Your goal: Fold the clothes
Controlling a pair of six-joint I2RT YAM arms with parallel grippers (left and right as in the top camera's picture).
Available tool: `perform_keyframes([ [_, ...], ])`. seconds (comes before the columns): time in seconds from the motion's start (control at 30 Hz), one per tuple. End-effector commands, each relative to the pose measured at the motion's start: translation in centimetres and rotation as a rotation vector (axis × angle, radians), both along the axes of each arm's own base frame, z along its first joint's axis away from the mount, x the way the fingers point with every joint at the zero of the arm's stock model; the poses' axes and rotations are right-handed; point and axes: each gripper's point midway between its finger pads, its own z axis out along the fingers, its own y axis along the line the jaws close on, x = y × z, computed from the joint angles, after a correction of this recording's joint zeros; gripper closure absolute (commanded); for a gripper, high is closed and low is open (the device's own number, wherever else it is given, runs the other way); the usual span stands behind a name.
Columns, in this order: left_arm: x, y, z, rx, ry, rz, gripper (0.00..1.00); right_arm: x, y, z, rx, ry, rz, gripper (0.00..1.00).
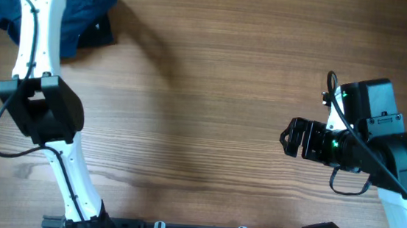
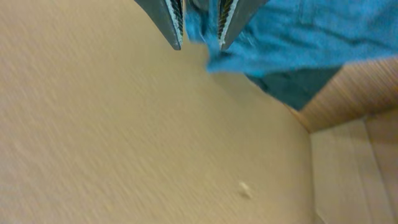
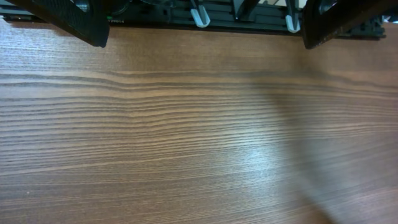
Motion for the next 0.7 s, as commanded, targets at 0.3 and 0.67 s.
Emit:
perform_keyframes([
  [0.3, 1.6, 6.6, -14.1, -0.050, 0.168, 0.033, 0.76, 0.2, 0.3, 0.5, 0.032, -0.006, -0.036, 0.00],
  [0.67, -0.7, 9.6, -16.9, -0.057, 0.279, 0.076, 0.76, 0.3, 0.3, 0.5, 0.036, -0.005, -0.048, 0.00],
])
